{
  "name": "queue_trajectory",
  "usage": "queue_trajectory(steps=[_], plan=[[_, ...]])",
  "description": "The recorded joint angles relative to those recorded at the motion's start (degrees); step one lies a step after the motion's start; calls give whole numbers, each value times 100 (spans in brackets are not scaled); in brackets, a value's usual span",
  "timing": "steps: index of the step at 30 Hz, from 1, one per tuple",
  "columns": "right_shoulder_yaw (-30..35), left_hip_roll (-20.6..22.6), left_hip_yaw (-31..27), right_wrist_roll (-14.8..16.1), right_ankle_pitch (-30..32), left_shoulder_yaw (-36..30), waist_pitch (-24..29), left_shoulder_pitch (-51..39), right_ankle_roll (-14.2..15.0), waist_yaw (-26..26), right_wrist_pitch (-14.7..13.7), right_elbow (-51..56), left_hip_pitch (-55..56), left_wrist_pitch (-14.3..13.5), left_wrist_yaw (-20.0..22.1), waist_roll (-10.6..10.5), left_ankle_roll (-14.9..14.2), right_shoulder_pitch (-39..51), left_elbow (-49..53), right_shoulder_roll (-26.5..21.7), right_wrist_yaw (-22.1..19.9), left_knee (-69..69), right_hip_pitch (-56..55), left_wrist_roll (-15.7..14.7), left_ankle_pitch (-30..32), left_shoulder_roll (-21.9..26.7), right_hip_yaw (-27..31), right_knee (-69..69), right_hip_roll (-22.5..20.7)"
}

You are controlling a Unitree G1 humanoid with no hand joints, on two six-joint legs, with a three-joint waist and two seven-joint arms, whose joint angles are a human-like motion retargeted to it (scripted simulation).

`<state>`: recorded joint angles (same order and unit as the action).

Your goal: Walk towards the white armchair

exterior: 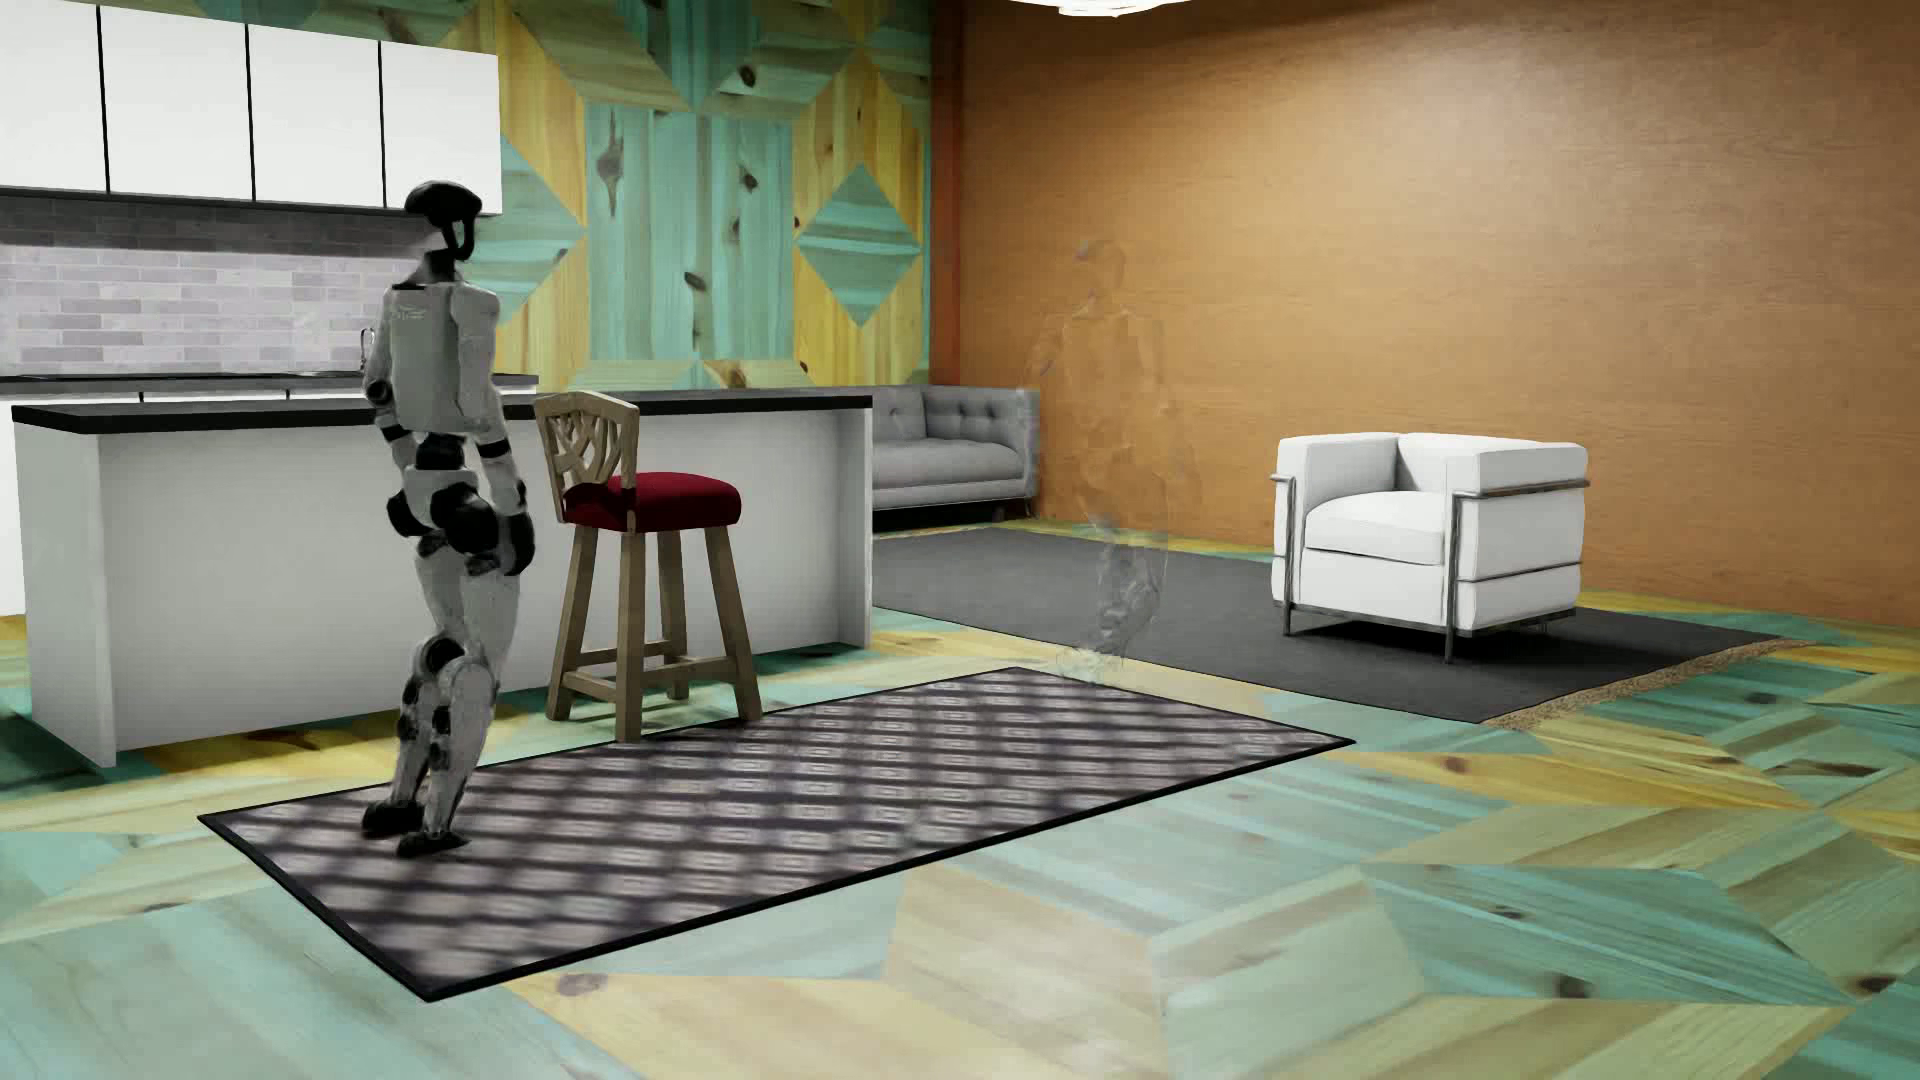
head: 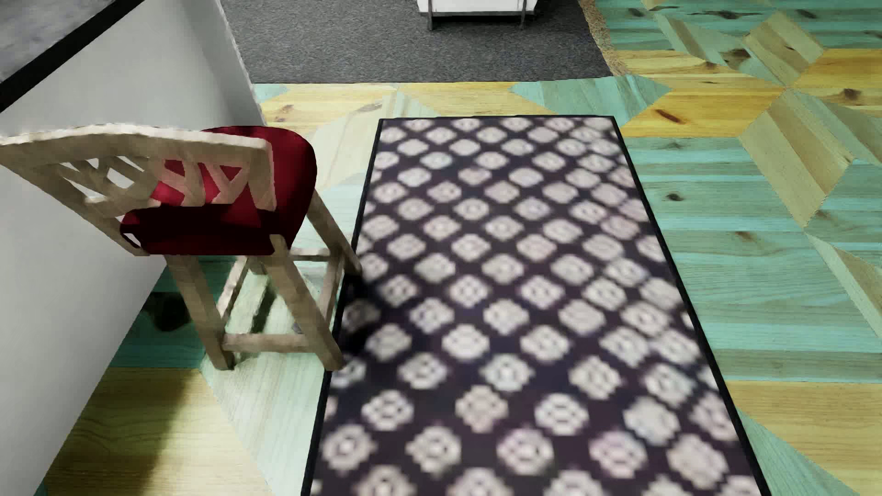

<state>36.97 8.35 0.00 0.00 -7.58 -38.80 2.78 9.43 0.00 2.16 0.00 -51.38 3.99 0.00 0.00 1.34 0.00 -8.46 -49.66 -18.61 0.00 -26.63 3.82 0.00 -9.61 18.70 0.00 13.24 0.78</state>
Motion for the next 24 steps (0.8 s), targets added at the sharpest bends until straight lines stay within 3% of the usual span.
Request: queue_trajectory(steps=[1, 2, 3, 5, 7, 9, 14, 16, 18, 19, 21, 22, 24], plan=[[-383, 60, 0, 0, -137, -27, -21, -47, 0, -150, 0, -73, 145, 0, 0, 5, 0, -37, -9, -15, 0, -80, -152, 0, 94, -14, 0, 130, 23], [-547, 144, 0, 0, -432, -14, -102, 75, 0, 180, 0, -51, 93, 0, 0, 84, 0, -217, 47, 14, 0, -151, 69, 0, 51, 8, 0, -372, 32], [-422, 100, 0, 0, -1152, -27, -14, 1, 0, -26, 0, -31, 124, 0, 0, 17, 0, -193, 98, -29, 0, -209, -233, 0, 118, 30, 0, 1524, -10], [-431, 194, 0, 0, -1244, 98, 129, 0, 0, 65, 0, 24, -84, 0, 0, 74, 0, -316, 352, -39, 0, -214, -892, 0, -242, 74, 0, 2606, 72], [-484, 181, 0, 0, -1019, -198, 434, -219, 0, 211, 0, -123, -502, 0, 0, 145, 0, -382, 408, 83, 0, -246, -1543, 0, -483, 218, 0, 3942, 158], [-455, 27, 0, 0, -961, -98, 316, -399, 0, 786, 0, -98, -672, 0, 0, -1, 0, -587, 342, 43, 0, -81, -2218, 0, -811, 146, 0, 3947, 176], [-511, -131, 0, 0, 202, 177, 419, -766, 0, 1284, 0, -519, -1918, 0, 0, -27, 0, -841, 671, -3, 0, 376, -3343, 0, -1956, 196, 0, 2390, 308], [-568, -214, 0, 0, 146, 184, 467, -871, 0, 1491, 0, -619, -2266, 0, 0, -29, 0, -872, 614, -4, 0, 370, -3582, 0, -2034, 218, 0, 2243, 354], [-479, -405, 0, 0, 176, -26, 448, -814, 0, 1769, 0, -620, -2493, 0, 0, -123, 0, -896, 418, -72, 0, 233, -3788, 0, -1663, 201, 0, 3013, 330], [-331, -595, 0, 0, 35, -28, 427, -706, 0, 1840, 0, -732, -2463, 0, 0, -275, 0, -829, 197, -82, 0, -32, -3825, 0, -1138, 96, 0, 3382, 224], [-535, -740, 0, 0, -458, 7, 343, -232, 0, 1719, 0, -725, -2122, 0, 0, -263, 0, -793, 161, -52, 0, -1346, -3387, 0, 571, 39, 0, 3757, 68], [-663, -764, 0, 0, -660, -239, 406, -160, 0, 1399, 0, -698, -1671, 0, 0, -263, 0, -722, 111, -20, 0, -2383, -3071, 0, 1293, 85, 0, 3715, -104], [-694, -741, 0, 0, -1018, -428, 447, 40, 0, 1009, 0, -359, -337, 0, 0, -161, 0, -561, 13, 17, 0, -4630, -2314, 0, 1270, 148, 0, 3455, -218]])
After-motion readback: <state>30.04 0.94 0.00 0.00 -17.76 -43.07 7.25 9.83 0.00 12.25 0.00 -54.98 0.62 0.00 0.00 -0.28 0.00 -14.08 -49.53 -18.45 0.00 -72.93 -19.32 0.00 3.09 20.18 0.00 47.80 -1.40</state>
